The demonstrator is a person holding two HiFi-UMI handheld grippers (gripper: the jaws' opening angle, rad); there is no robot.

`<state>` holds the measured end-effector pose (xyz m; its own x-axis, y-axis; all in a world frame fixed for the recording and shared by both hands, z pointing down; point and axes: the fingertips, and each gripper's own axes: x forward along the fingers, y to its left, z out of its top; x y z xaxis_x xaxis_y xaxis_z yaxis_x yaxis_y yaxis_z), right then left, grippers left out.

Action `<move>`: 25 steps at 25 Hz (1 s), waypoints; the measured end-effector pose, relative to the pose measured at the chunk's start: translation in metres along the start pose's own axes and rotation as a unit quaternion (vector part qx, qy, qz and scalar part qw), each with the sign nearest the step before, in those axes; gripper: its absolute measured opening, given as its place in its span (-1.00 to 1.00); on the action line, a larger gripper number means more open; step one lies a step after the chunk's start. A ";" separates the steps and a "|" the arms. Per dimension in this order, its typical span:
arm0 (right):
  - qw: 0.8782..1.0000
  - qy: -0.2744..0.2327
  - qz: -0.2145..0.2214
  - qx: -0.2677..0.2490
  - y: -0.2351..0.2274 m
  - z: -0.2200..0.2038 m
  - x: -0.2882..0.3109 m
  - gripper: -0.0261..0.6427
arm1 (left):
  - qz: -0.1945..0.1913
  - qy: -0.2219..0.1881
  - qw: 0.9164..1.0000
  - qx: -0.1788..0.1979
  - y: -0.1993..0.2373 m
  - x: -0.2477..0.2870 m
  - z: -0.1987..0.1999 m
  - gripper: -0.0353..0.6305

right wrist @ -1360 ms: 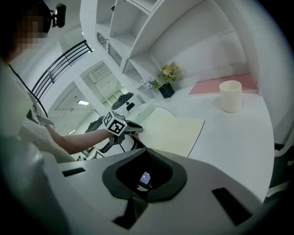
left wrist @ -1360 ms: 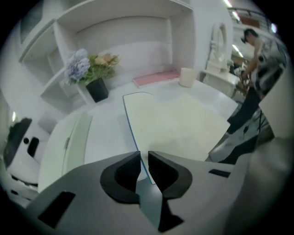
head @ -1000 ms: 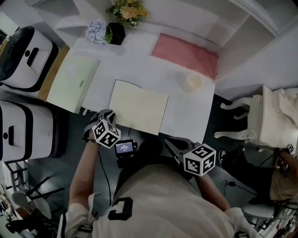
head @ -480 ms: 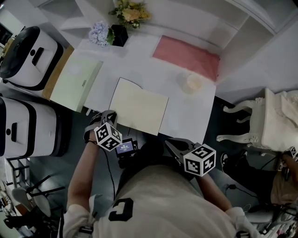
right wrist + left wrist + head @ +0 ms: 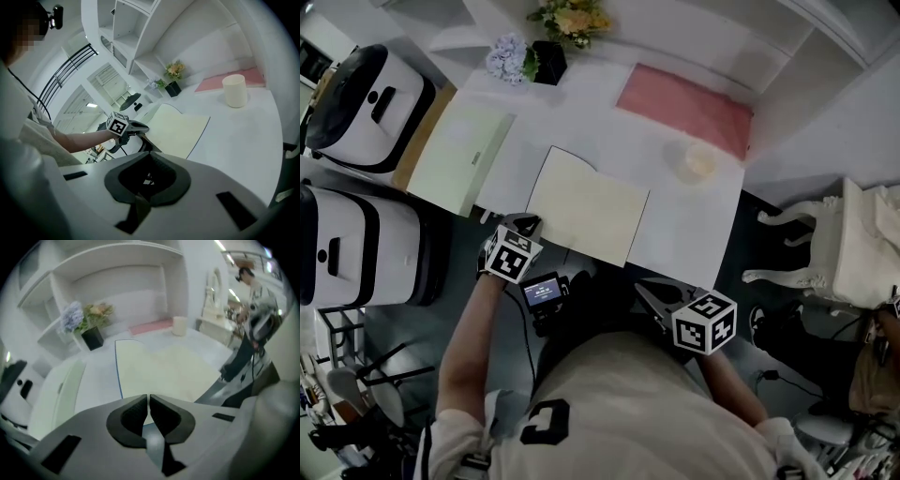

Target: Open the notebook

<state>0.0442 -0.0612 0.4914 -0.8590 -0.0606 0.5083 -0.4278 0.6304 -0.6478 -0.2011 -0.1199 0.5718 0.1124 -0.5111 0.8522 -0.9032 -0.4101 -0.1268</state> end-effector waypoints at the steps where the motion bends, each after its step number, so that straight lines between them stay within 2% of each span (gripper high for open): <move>1: 1.000 -0.002 -0.002 0.004 -0.001 0.000 0.000 -0.88 | -0.018 -0.012 0.999 -0.031 0.001 -0.001 0.000 -0.81; 2: 1.000 -0.002 -0.004 0.009 -0.001 0.000 0.000 -0.88 | -0.027 -0.015 0.999 -0.036 0.001 -0.002 -0.001 -0.81; 5: 1.000 -0.005 -0.010 0.022 0.000 0.001 0.007 -0.88 | -0.022 -0.003 0.999 0.041 0.001 -0.001 -0.001 -0.81; 6: 1.000 -0.006 -0.013 0.025 0.001 0.001 0.011 -0.88 | -0.036 -0.014 0.999 0.033 -0.002 -0.001 0.001 -0.81; 7: 0.999 -0.007 -0.016 0.028 0.003 0.001 0.016 -0.88 | -0.063 -0.033 0.997 -0.001 -0.004 -0.002 0.005 -0.81; 9: 0.999 -0.008 -0.023 0.033 0.008 0.003 0.027 -0.89 | -0.137 -0.068 0.985 -0.074 -0.011 -0.009 0.015 -0.80; 10: 0.999 -0.008 -0.027 0.035 0.011 0.004 0.033 -0.88 | -0.171 -0.076 0.978 -0.089 -0.014 -0.012 0.018 -0.80; 11: 0.999 -0.008 -0.031 0.036 0.014 0.005 0.040 -0.88 | -0.194 -0.075 0.974 -0.086 -0.015 -0.013 0.019 -0.80; 12: 0.999 -0.008 -0.036 0.037 0.017 0.007 0.047 -0.88 | -0.205 -0.069 0.974 -0.068 -0.015 -0.013 0.018 -0.80; 14: 0.998 -0.010 -0.046 0.042 0.023 0.012 0.061 -0.88 | -0.211 -0.046 0.976 -0.006 -0.015 -0.010 0.010 -0.79; 15: 0.998 -0.013 -0.051 0.044 0.026 0.014 0.067 -0.88 | -0.224 -0.035 0.974 0.016 -0.018 -0.009 0.006 -0.73; 16: 0.997 -0.015 -0.055 0.046 0.030 0.017 0.072 -0.88 | -0.248 -0.027 0.968 0.022 -0.025 -0.010 0.003 -0.39; 18: 0.997 -0.017 -0.065 0.047 0.036 0.022 0.083 -0.88 | -0.301 -0.024 0.953 0.005 -0.038 -0.012 0.003 -0.04; 19: 0.996 -0.017 -0.071 0.048 0.039 0.022 0.087 -0.88 | -0.312 -0.027 0.950 -0.002 -0.040 -0.011 0.005 -0.03; 22: 0.994 -0.017 -0.090 0.053 0.046 0.022 0.096 -0.88 | -0.295 -0.046 0.955 -0.001 -0.031 -0.007 0.010 -0.03; 25: 0.992 -0.023 -0.109 0.060 0.046 0.021 0.099 -0.88 | -0.251 -0.026 0.968 0.005 -0.021 0.000 0.008 -0.18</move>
<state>-0.0665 -0.0542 0.4997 -0.7529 -0.2217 0.6196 -0.6331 0.5013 -0.5898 -0.1792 -0.1172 0.5708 0.5561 -0.2834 0.7813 -0.7263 -0.6228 0.2910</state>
